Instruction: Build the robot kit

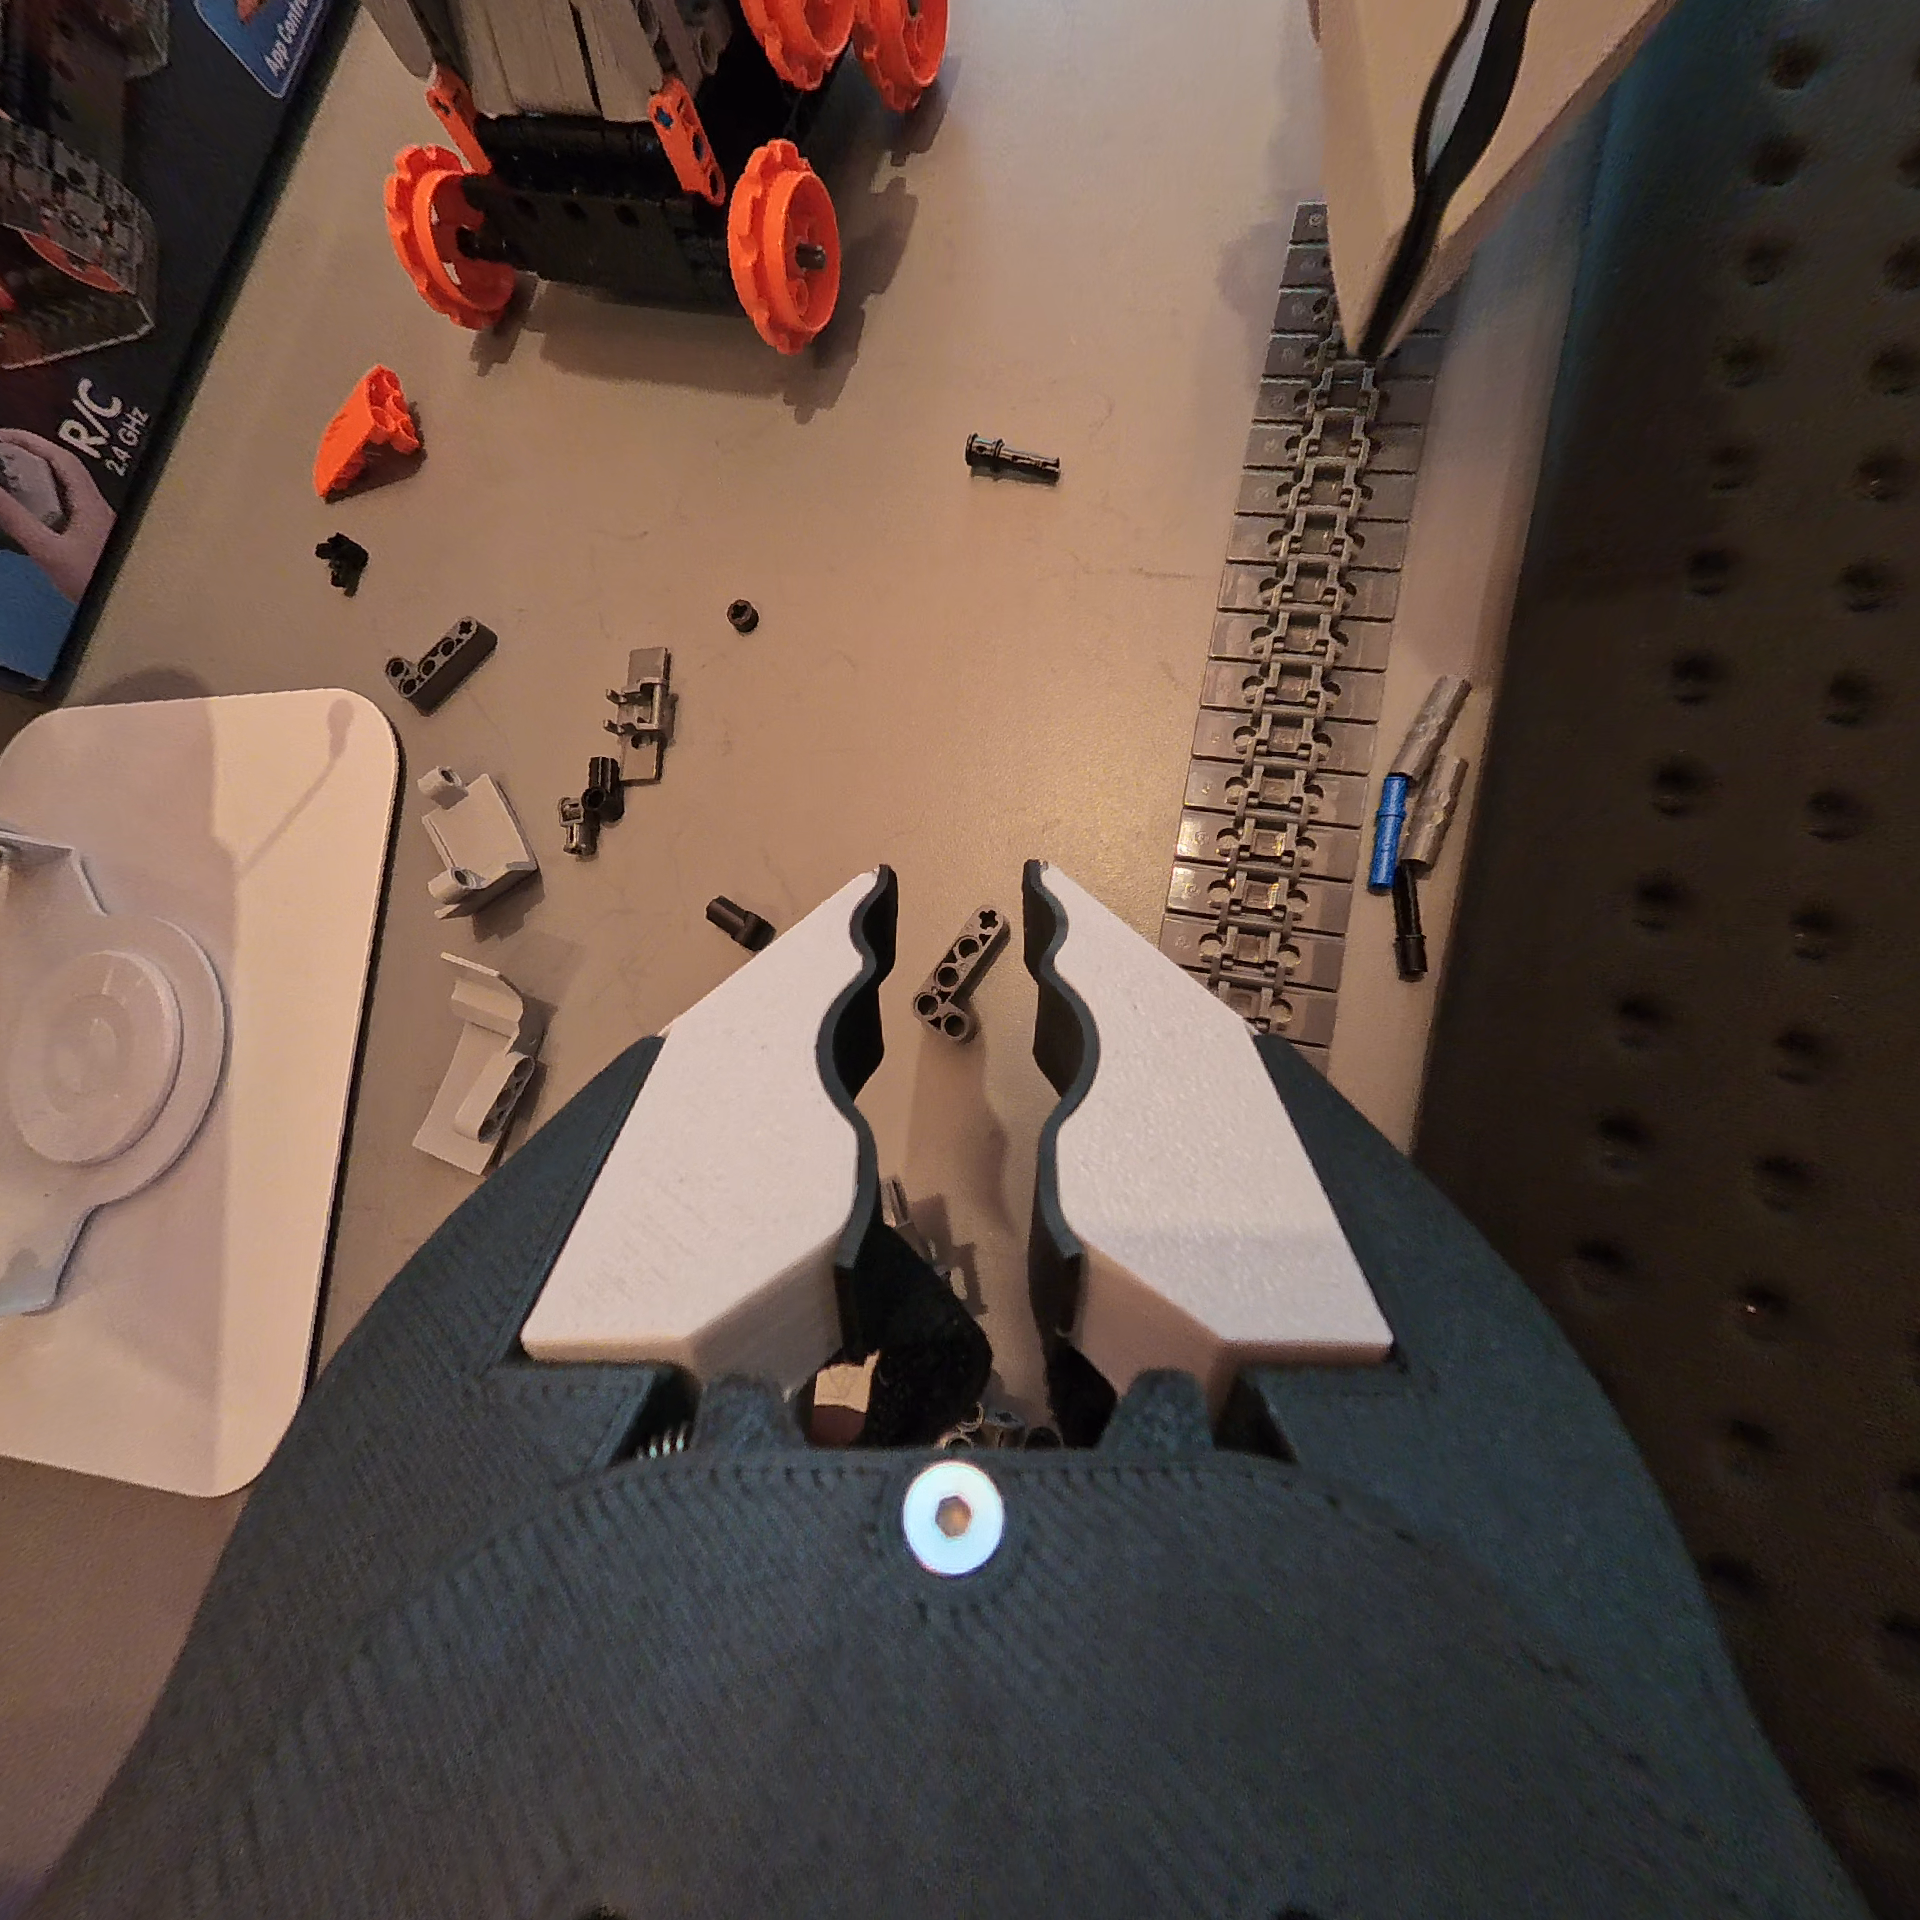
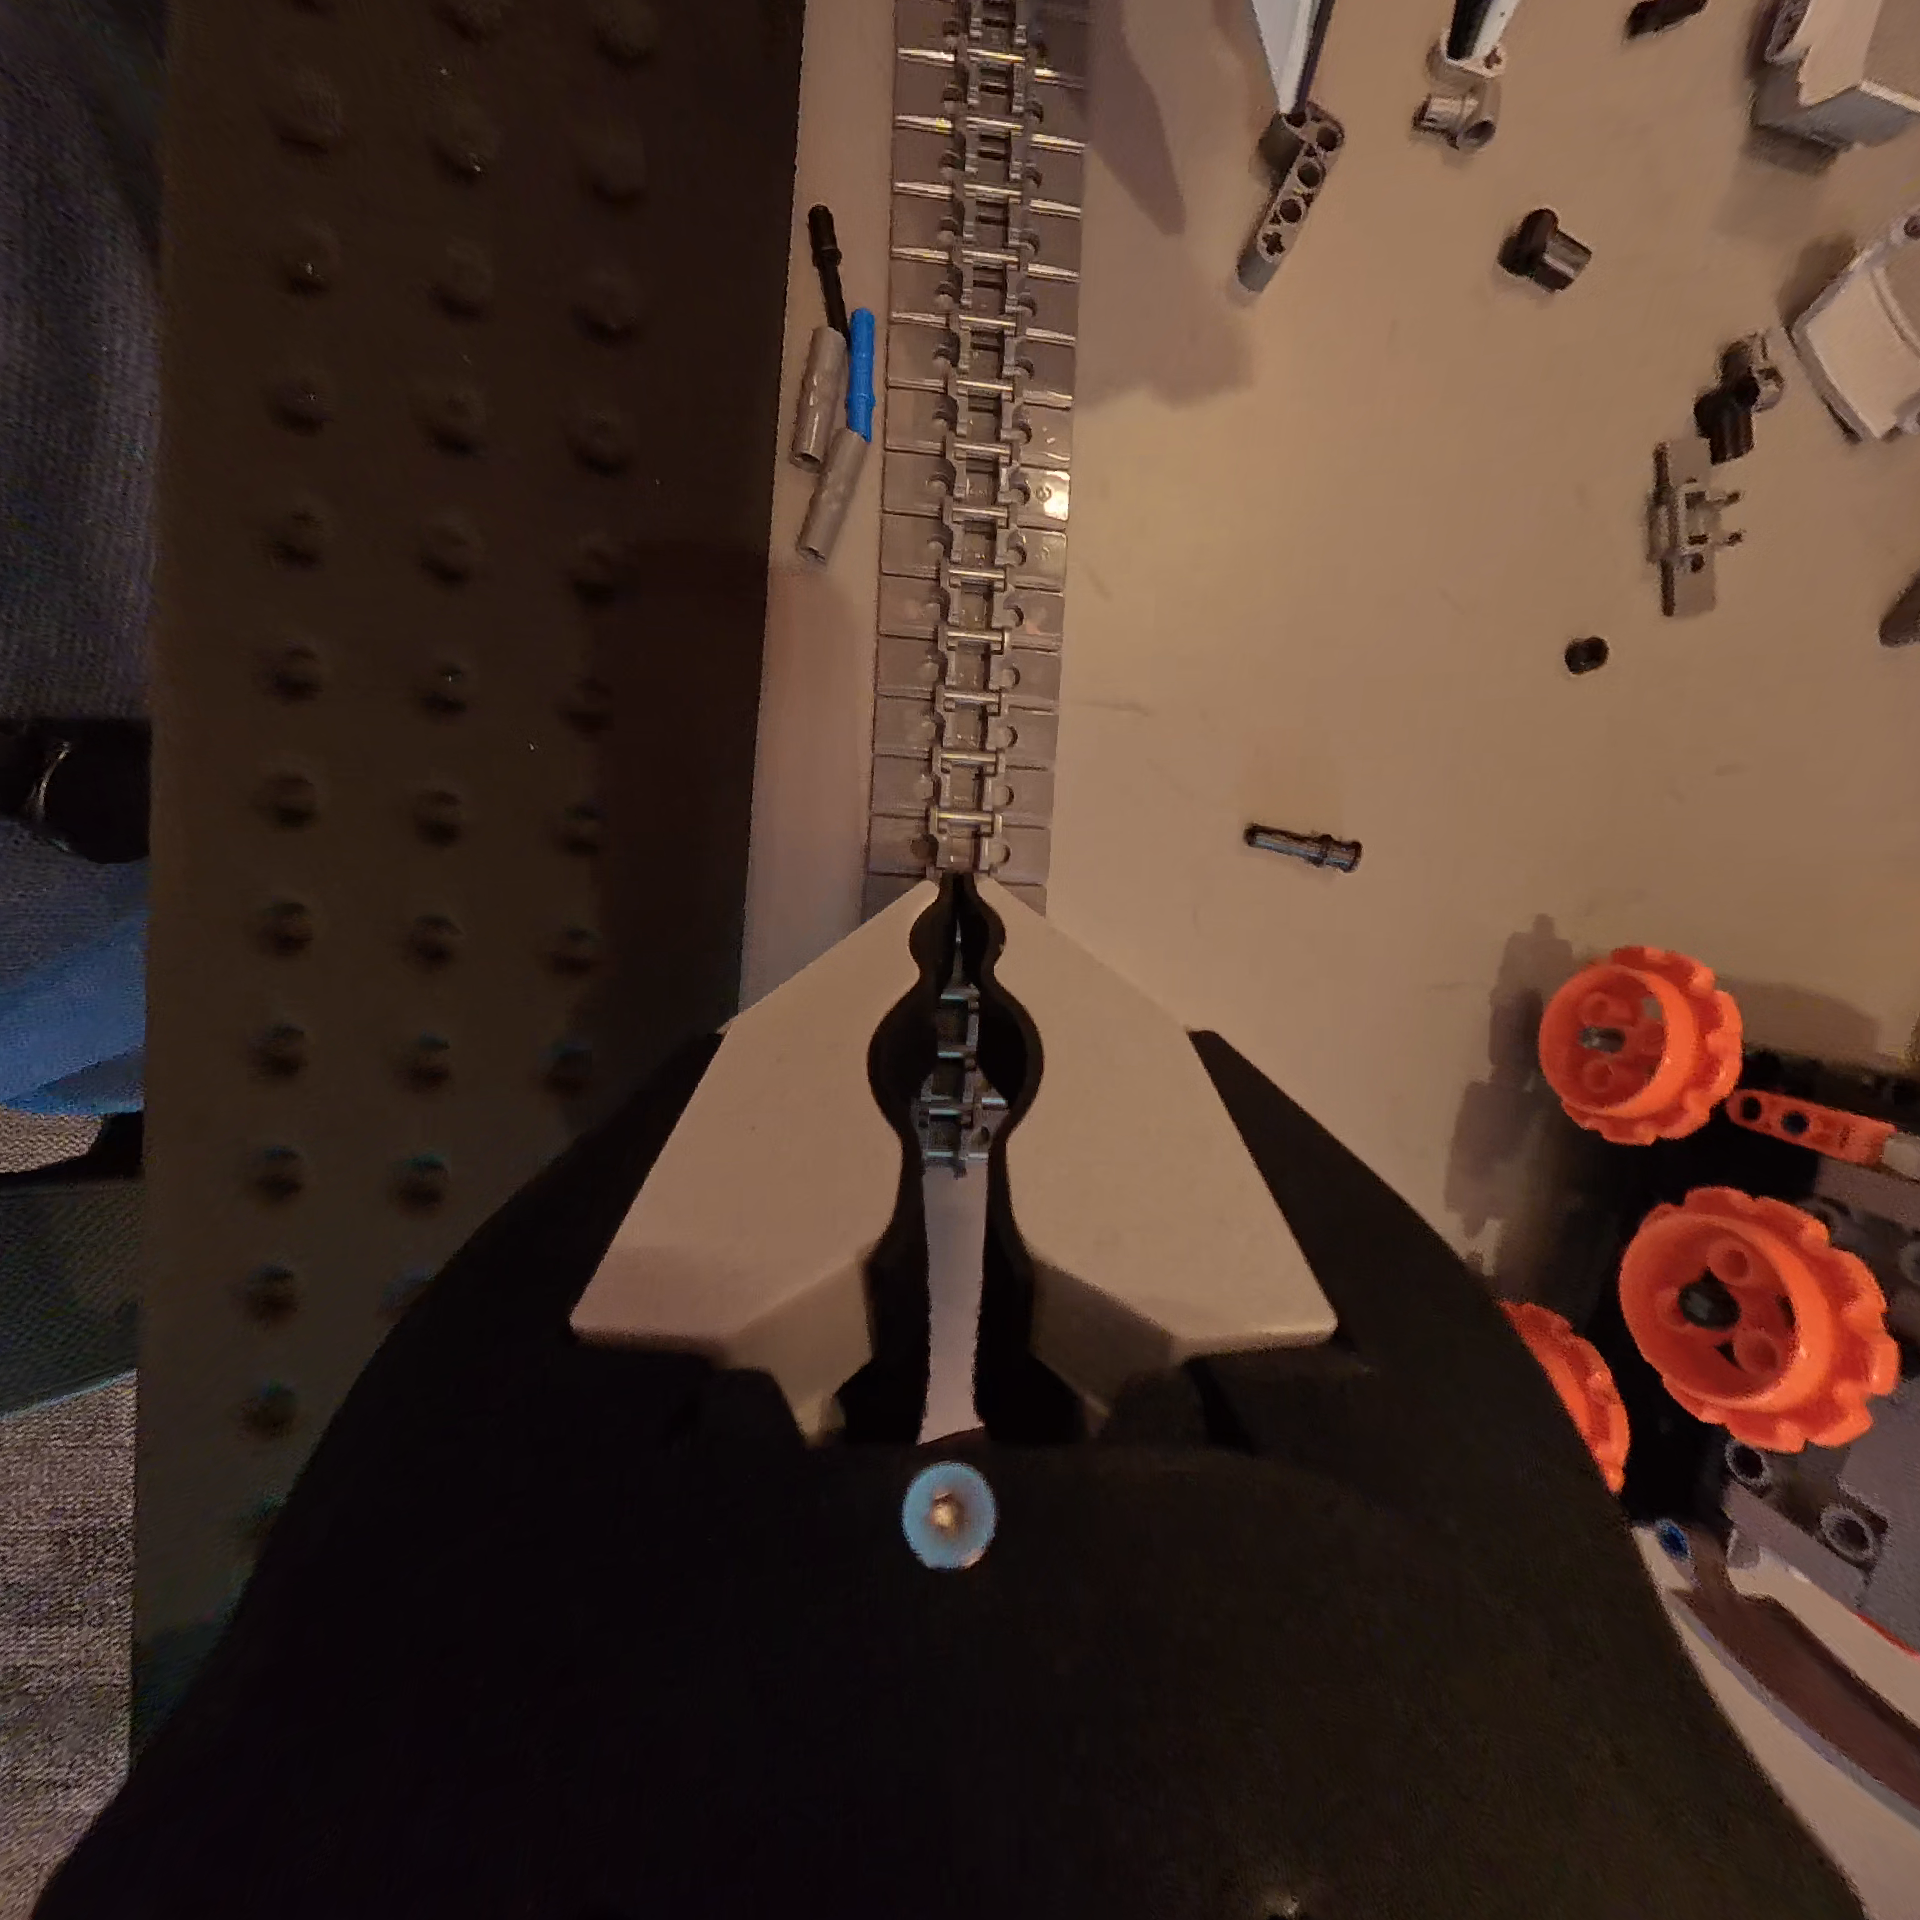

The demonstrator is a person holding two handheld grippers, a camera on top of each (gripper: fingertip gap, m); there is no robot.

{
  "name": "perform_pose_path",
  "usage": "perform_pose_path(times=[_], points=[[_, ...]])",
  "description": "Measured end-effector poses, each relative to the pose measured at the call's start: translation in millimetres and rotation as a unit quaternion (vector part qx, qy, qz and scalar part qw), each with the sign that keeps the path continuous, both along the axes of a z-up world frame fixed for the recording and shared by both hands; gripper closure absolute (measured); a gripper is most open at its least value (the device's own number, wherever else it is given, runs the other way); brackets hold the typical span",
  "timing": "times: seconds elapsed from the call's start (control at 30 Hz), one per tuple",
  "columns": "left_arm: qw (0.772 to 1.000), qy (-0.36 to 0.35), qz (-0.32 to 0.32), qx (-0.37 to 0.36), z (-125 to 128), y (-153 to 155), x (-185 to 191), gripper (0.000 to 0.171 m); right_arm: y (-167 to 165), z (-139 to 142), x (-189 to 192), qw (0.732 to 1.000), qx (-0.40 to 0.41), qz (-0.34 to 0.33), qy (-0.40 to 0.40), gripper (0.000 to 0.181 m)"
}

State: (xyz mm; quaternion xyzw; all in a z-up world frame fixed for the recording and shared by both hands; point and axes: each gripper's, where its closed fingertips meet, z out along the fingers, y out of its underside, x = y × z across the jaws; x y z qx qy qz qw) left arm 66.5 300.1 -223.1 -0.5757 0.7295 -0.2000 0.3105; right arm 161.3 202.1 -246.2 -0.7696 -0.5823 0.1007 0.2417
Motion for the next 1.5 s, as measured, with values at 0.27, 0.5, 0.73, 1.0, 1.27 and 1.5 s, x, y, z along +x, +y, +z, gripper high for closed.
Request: perform_pose_path(times=[0.27,0.5,0.73,1.0,1.27,1.5], points=[[1.0,-0.003,0.001,-0.001,1,1,0,0.148,4,0,-5,1.0,-0.001,0.0,0.007,0.181],[1.0,-0.004,0.001,-0.003,1,1,-1,0.148,4,-7,-10,1.0,-0.009,0.012,-0.002,0.181],[1.0,-0.006,0.004,-0.004,2,3,-1,0.148,7,1,-23,1.0,0.005,0.025,0.016,0.181],[1.0,-0.008,0.005,-0.005,3,4,-1,0.148,9,2,-29,0.999,0.004,0.031,0.025,0.181],[1.0,-0.012,0.007,-0.005,5,5,-2,0.148,12,-8,-34,0.999,-0.003,0.042,0.005,0.181],[1.0,-0.015,0.007,-0.004,7,5,-3,0.148,14,-2,-47,0.998,0.003,0.052,0.019,0.181]])
